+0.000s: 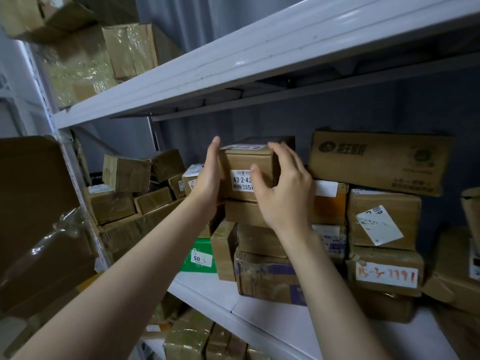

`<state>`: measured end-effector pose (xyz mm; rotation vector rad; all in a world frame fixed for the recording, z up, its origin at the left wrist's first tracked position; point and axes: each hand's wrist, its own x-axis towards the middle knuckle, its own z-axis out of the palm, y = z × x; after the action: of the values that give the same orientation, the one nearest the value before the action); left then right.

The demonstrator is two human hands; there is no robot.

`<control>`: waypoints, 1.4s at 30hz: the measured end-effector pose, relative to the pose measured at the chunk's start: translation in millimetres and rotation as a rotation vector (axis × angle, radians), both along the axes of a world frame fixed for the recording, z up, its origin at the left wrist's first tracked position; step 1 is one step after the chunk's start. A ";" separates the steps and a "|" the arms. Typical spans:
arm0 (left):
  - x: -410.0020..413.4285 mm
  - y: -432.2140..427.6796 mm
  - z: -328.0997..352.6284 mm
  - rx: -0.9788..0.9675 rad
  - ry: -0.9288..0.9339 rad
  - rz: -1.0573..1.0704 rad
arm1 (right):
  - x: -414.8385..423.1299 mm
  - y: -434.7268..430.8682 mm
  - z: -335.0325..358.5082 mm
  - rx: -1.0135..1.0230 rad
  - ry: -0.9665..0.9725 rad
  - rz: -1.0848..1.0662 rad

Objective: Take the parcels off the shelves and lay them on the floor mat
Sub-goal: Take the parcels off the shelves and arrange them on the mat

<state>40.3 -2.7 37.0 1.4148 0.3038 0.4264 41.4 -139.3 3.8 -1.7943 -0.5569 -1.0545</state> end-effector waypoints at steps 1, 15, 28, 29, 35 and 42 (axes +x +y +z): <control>-1.6 -1.4 -0.1 -0.007 -0.022 -0.002 | -2.9 1.7 1.0 0.030 -0.028 0.004; -81.3 36.2 -6.3 -0.105 -0.191 0.167 | -57.3 36.5 -10.4 0.172 -0.138 0.324; -199.4 117.1 -60.3 -0.173 -0.162 0.486 | -55.7 72.4 -43.2 -0.096 0.201 -0.234; -199.7 116.1 -60.9 -0.173 -0.156 0.486 | -54.0 72.8 -45.9 -0.134 0.226 -0.260; -191.8 99.6 -64.5 -0.144 -0.145 0.416 | -52.6 68.3 -58.4 -0.271 0.277 -0.390; -207.2 100.0 -68.8 -0.157 -0.179 0.432 | -85.6 84.0 -56.2 -0.282 0.145 -0.294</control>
<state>-166.9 97.3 -31.8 1.1455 0.4878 0.8589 -44.2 -55.3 -52.4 -2.2323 -0.3732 -1.0697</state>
